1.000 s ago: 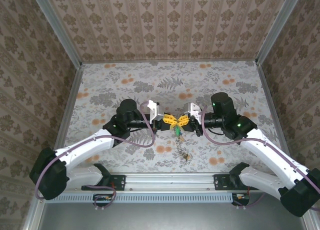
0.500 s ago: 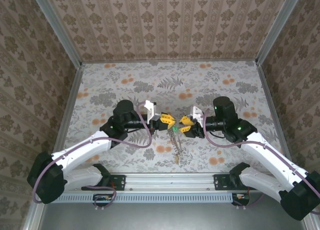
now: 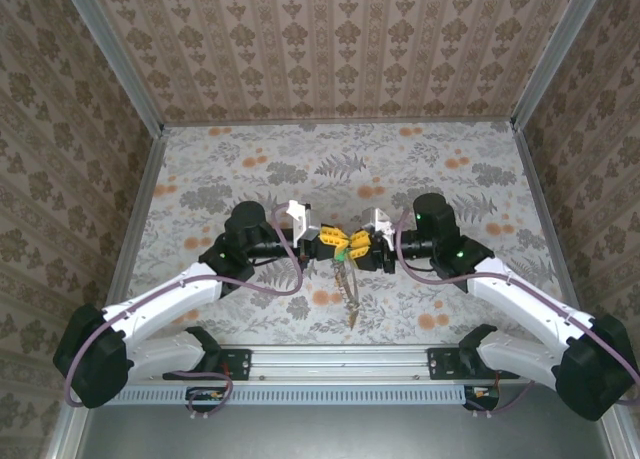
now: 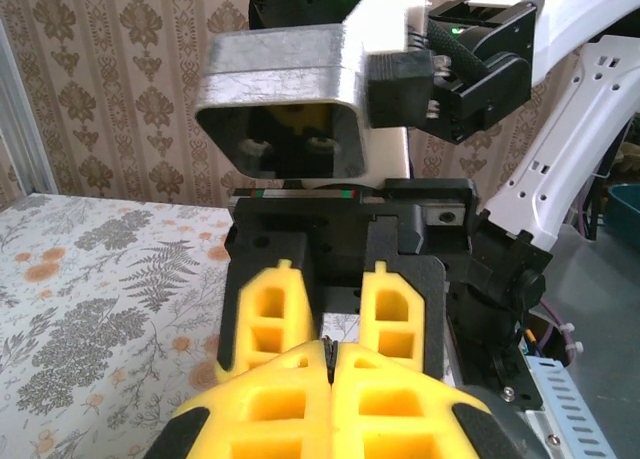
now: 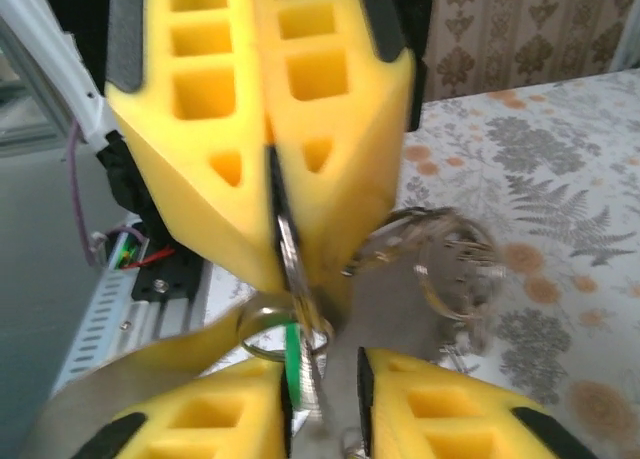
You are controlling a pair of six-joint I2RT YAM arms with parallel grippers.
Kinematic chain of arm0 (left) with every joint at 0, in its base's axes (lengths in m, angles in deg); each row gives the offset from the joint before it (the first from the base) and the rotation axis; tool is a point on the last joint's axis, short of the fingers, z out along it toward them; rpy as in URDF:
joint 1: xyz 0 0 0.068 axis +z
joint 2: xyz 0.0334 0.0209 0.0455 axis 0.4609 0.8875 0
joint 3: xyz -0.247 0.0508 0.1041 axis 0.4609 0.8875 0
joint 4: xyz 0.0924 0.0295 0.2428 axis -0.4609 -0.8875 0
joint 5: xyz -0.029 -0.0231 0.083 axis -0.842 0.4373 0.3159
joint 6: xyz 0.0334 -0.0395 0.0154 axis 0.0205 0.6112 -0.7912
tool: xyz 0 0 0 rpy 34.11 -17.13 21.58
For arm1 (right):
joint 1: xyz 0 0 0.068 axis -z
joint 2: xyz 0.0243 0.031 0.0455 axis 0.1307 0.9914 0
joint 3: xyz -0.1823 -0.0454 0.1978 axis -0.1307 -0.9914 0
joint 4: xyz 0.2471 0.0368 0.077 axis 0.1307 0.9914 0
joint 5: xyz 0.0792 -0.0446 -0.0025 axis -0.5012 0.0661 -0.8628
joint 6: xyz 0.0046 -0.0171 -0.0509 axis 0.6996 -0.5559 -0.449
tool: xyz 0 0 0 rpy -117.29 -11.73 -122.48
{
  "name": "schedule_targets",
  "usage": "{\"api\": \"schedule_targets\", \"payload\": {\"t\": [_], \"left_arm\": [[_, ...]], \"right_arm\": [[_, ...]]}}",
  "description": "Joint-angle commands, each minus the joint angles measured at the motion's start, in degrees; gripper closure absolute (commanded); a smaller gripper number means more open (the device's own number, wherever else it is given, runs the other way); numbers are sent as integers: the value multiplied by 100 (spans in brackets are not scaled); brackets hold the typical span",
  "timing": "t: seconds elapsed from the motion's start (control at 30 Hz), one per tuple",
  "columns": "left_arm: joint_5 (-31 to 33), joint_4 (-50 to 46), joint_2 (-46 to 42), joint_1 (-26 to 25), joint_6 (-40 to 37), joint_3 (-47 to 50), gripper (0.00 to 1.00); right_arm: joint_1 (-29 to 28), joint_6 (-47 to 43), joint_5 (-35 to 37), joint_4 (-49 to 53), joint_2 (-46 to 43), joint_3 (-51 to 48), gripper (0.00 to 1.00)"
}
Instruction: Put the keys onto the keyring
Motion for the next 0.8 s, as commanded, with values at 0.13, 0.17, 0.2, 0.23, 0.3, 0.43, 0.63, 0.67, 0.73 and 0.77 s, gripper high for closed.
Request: {"api": "schedule_targets", "payload": {"t": [0.13, 0.17, 0.2, 0.23, 0.3, 0.43, 0.63, 0.67, 0.73, 0.77], "left_arm": [[-86, 289, -209, 42, 128, 79, 100], [-79, 244, -233, 46, 106, 78, 100], [-75, 173, -265, 52, 89, 86, 100], [-80, 140, -287, 65, 67, 95, 100], [-68, 20, -372, 103, 10, 133, 100], [-71, -281, -511, 133, -129, 157, 100], [-126, -249, -552, 146, -103, 218, 100], [-117, -220, -560, 145, -85, 225, 100], [-95, -176, -574, 151, -79, 228, 100], [-100, -147, -573, 153, -80, 225, 100]], "right_arm": [[-16, -136, -86, 85, -141, 84, 95], [-12, -192, -46, 203, -202, 94, 96], [2, -262, -17, 329, -261, 121, 97], [19, -327, -5, 434, -307, 152, 99], [61, -475, 37, 732, -400, 236, 100], [104, -661, 81, 1118, -485, 419, 100], [108, -814, 43, 1402, -317, 647, 100], [112, -814, 28, 1419, -287, 663, 90], [99, -829, -106, 1490, -193, 699, 81], [99, -868, -178, 1565, -152, 737, 80]]}}
